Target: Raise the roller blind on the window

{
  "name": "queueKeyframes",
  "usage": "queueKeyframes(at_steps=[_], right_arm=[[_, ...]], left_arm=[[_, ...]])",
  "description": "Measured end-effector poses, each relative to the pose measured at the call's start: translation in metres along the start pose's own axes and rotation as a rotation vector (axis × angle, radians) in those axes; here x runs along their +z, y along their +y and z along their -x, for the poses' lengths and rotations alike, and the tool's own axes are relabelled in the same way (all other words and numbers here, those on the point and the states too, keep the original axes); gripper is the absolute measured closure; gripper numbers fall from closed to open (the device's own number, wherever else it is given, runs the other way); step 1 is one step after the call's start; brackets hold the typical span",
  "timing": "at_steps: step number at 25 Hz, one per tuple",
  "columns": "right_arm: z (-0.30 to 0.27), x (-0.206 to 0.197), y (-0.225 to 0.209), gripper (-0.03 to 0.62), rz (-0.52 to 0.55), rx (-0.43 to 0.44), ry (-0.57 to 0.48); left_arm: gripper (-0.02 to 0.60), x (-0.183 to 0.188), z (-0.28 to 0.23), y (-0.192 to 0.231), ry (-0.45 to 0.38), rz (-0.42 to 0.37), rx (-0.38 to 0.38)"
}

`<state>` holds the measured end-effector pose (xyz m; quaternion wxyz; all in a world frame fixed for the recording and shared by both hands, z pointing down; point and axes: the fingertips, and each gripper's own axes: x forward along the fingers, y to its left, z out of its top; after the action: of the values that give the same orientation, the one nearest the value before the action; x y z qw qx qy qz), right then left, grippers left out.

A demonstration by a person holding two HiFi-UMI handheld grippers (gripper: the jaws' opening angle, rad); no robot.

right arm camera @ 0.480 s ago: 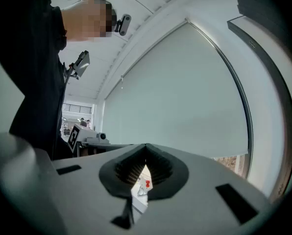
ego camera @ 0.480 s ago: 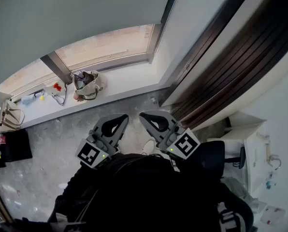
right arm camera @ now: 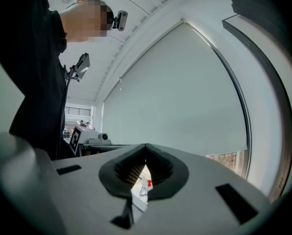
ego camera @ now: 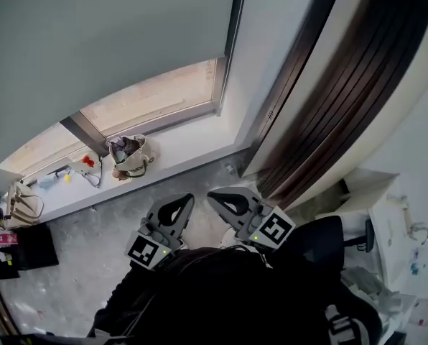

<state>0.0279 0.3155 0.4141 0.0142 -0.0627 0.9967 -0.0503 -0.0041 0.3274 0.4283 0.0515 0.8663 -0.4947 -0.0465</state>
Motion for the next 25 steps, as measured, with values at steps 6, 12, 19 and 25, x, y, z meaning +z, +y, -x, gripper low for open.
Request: queueKeyframes(at_steps=[6, 12, 19, 25], right_arm=[[0.005, 0.003, -0.005, 0.591, 0.013, -0.007, -0.011], [0.023, 0.003, -0.012, 0.591, 0.025, -0.014, -0.008], [0.056, 0.000, -0.029, 0.591, 0.023, -0.030, -0.012], [0.088, 0.000, -0.056, 0.591, 0.013, -0.027, -0.025]], left_arm=[[0.577, 0.001, -0.009, -0.005, 0.012, -0.019, -0.005], [0.577, 0.001, -0.023, -0.024, 0.003, -0.014, -0.041], [0.577, -0.009, -0.054, -0.044, 0.020, 0.009, -0.050], [0.577, -0.015, -0.089, -0.059, 0.027, 0.000, -0.034]])
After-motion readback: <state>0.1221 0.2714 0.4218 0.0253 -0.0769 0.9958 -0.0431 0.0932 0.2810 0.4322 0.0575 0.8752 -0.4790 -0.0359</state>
